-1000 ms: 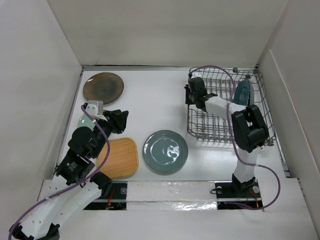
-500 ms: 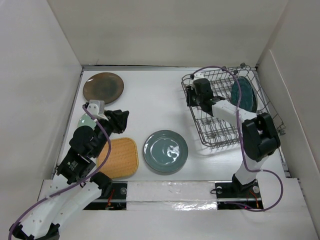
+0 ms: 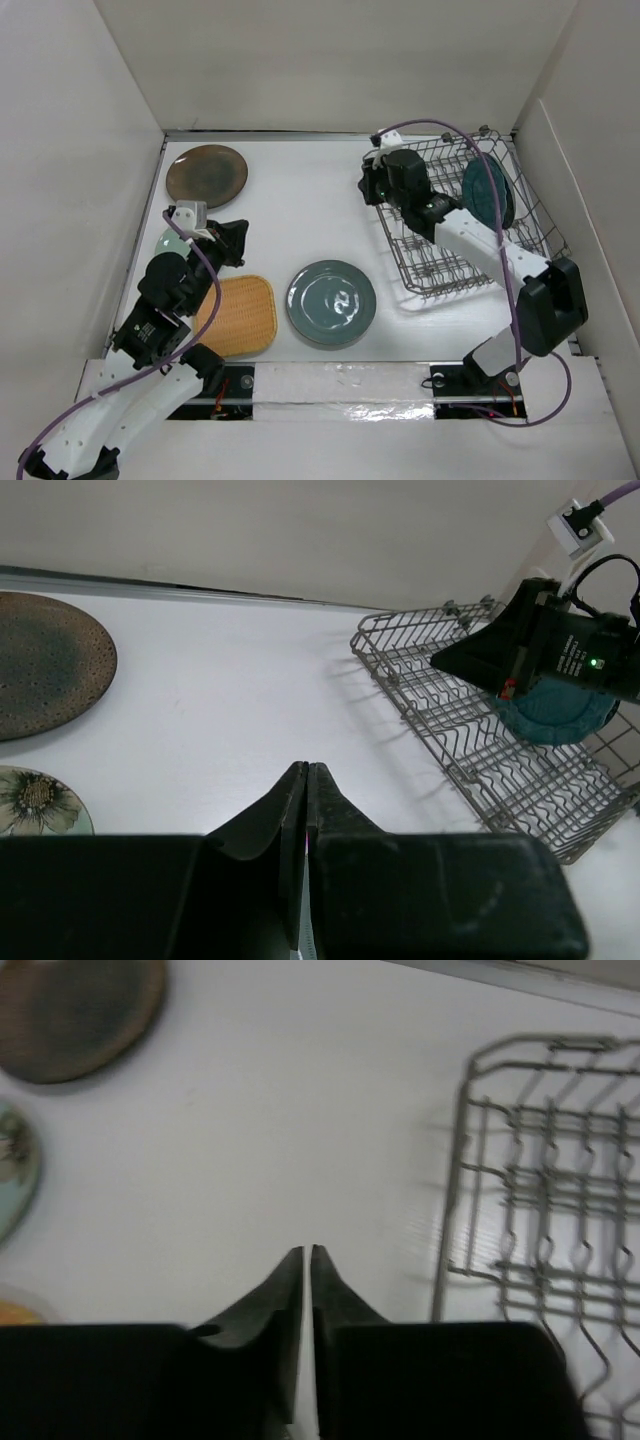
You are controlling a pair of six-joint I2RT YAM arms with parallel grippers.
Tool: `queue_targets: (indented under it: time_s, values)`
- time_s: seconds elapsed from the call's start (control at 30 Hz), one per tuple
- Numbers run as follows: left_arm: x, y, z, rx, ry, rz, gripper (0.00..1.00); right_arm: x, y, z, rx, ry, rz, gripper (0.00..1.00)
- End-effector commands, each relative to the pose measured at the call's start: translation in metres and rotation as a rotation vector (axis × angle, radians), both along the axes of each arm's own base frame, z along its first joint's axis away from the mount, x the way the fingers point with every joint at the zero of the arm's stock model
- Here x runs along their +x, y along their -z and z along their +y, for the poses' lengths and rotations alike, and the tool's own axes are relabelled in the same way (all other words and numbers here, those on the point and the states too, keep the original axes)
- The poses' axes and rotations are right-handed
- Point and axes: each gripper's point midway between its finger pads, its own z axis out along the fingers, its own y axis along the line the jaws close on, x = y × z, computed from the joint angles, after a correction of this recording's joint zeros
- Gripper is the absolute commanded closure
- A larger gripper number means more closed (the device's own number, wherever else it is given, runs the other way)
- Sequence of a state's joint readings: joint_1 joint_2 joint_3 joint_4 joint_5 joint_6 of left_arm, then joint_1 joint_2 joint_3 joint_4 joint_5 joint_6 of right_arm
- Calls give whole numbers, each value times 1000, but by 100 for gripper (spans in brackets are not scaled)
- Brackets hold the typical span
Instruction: Load the plates into the dish rack
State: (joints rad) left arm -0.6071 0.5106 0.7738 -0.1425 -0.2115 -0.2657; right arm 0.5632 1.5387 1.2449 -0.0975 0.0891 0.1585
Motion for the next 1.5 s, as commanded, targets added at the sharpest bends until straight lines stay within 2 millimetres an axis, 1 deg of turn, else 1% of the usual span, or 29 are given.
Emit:
queue_targets:
  time_s: [0.0, 0.03, 0.07, 0.1, 0.13, 0.17, 0.2, 0.23, 0.27, 0.3, 0.33, 0.37, 0.4, 0.43, 0.5, 0.53, 0.63, 0.7, 0.77, 0.93, 0.97, 1.0, 1.1, 1.13, 1.2, 1.23, 1.33, 1.4, 1.47]
  values:
    - [-2, -17, 13, -38, -53, -52, 100, -31, -23, 72, 180, -211, -12, 100]
    - [-2, -19, 16, -44, -67, -61, 100, -41, -3, 99, 210, -288, 51, 100]
    - [-3, -22, 20, -51, -78, -71, 100, -46, -4, 121, 257, -335, 52, 100]
    - [-4, -24, 23, -62, -86, -88, 100, -61, 3, 147, 289, -385, 84, 100]
    - [-3, -24, 25, -66, -93, -90, 100, -66, 31, 169, 320, -398, 166, 100]
    - [-3, -24, 26, -68, -96, -88, 99, -63, 20, 189, 369, -417, 144, 97]
    - [-2, -23, 26, -64, -101, -80, 96, -69, 27, 207, 389, -428, 173, 92]
    - [-1, -23, 27, -64, -107, -79, 94, -69, 31, 221, 426, -417, 212, 79]
    - [0, -21, 27, -61, -108, -72, 91, -63, 43, 241, 438, -423, 238, 71]
    - [0, -21, 26, -61, -108, -72, 89, -64, 49, 253, 455, -425, 260, 65]
    - [0, -21, 26, -61, -108, -72, 88, -73, 53, 269, 473, -439, 287, 51]
    - [1, -19, 26, -58, -110, -68, 87, -69, 82, 279, 447, -406, 320, 45]
    - [1, -19, 25, -54, -108, -63, 86, -66, 71, 292, 479, -406, 317, 39]
    - [1, -19, 26, -55, -108, -64, 86, -69, 74, 303, 489, -413, 329, 35]
    - [-1, -21, 25, -60, -99, -72, 84, -60, 87, 316, 508, -403, 354, 34]
    - [-1, -22, 26, -60, -102, -77, 84, -65, 89, 323, 526, -400, 380, 35]
    - [-2, -22, 24, -60, -87, -77, 83, -54, 106, 334, 541, -355, 410, 36]
    - [-4, -25, 23, -65, -79, -86, 82, -57, 118, 341, 535, -349, 437, 36]
    - [-4, -24, 23, -65, -81, -88, 81, -51, 133, 344, 527, -314, 455, 37]
    - [-7, -29, 22, -72, -67, -99, 80, -56, 151, 366, 546, -304, 511, 39]
    - [-7, -29, 23, -72, -69, -102, 79, -54, 163, 366, 538, -282, 520, 39]
    - [-7, -27, 23, -71, -69, -100, 79, -58, 158, 373, 551, -292, 519, 39]
    - [-9, -30, 22, -72, -56, -103, 79, -55, 163, 382, 571, -292, 545, 41]
    - [-10, -32, 22, -77, -55, -110, 79, -62, 164, 388, 577, -298, 559, 41]
    - [-11, -31, 23, -77, -55, -114, 78, -61, 175, 389, 575, -286, 574, 43]
    - [-11, -31, 22, -77, -53, -114, 77, -61, 170, 393, 595, -290, 578, 45]
    - [-15, -36, 23, -85, -46, -131, 77, -67, 180, 397, 615, -303, 634, 53]
    - [-15, -36, 25, -89, -53, -136, 76, -69, 181, 397, 629, -306, 644, 61]
    - [-16, -37, 26, -91, -53, -137, 76, -70, 183, 396, 637, -303, 651, 76]
